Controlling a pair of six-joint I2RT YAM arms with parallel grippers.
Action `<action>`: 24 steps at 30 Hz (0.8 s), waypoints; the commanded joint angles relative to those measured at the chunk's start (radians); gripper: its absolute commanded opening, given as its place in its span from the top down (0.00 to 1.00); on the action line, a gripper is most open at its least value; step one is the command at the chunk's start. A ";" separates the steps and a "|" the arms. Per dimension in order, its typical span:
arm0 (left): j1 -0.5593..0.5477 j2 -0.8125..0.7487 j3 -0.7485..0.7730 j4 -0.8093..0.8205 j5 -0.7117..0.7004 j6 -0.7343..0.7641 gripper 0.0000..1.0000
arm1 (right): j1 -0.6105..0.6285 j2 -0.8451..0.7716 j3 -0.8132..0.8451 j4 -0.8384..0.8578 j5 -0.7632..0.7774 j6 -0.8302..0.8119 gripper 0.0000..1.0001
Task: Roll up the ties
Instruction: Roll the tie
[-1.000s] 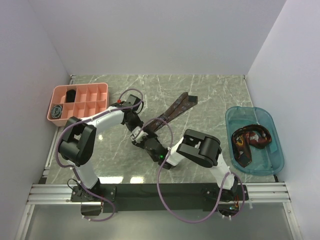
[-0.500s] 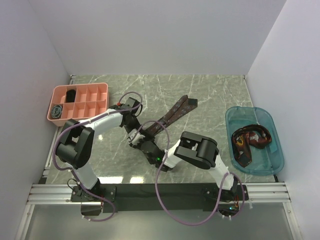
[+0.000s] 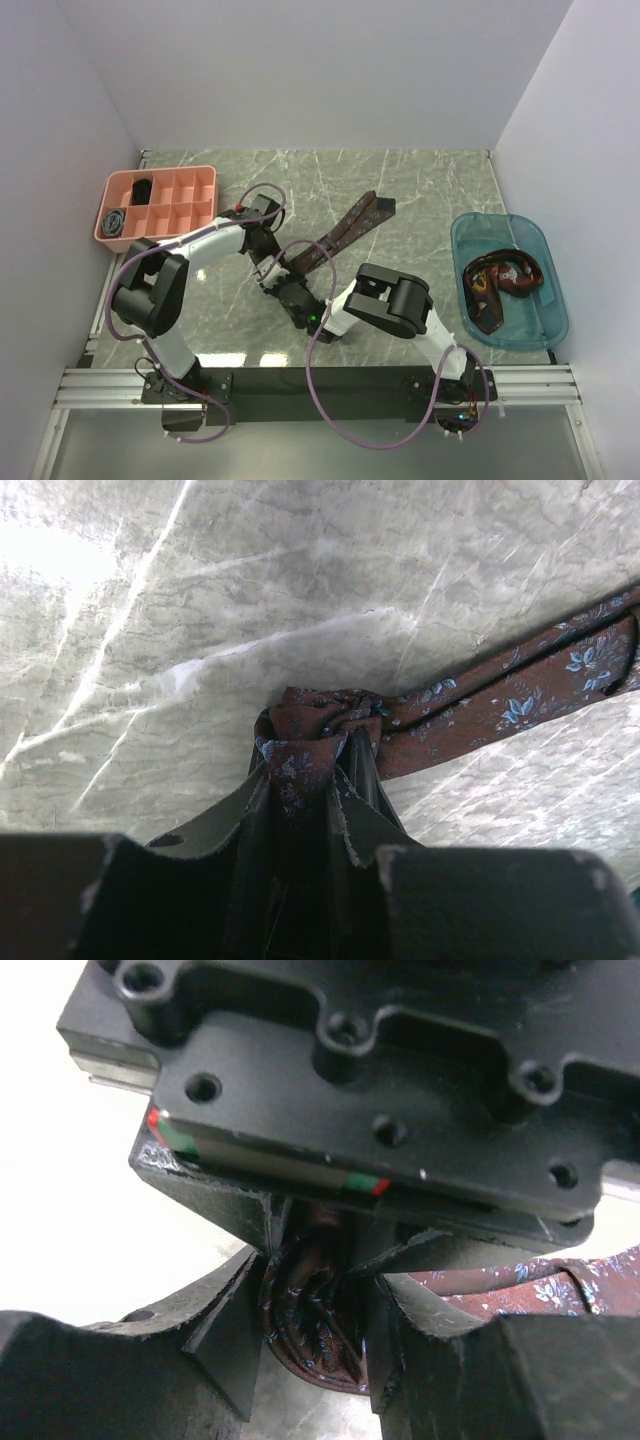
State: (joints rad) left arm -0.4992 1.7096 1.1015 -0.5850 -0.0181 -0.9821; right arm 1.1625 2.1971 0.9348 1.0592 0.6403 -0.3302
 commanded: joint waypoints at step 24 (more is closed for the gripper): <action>0.151 -0.156 0.169 -0.093 0.023 0.042 0.58 | 0.009 0.041 -0.013 -0.165 -0.028 0.072 0.99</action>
State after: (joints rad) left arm -0.3679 1.6077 1.2205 -0.6983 0.0246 -0.9440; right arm 1.1652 2.2021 0.9371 1.0416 0.6064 -0.3016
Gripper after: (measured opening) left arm 0.420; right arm 0.334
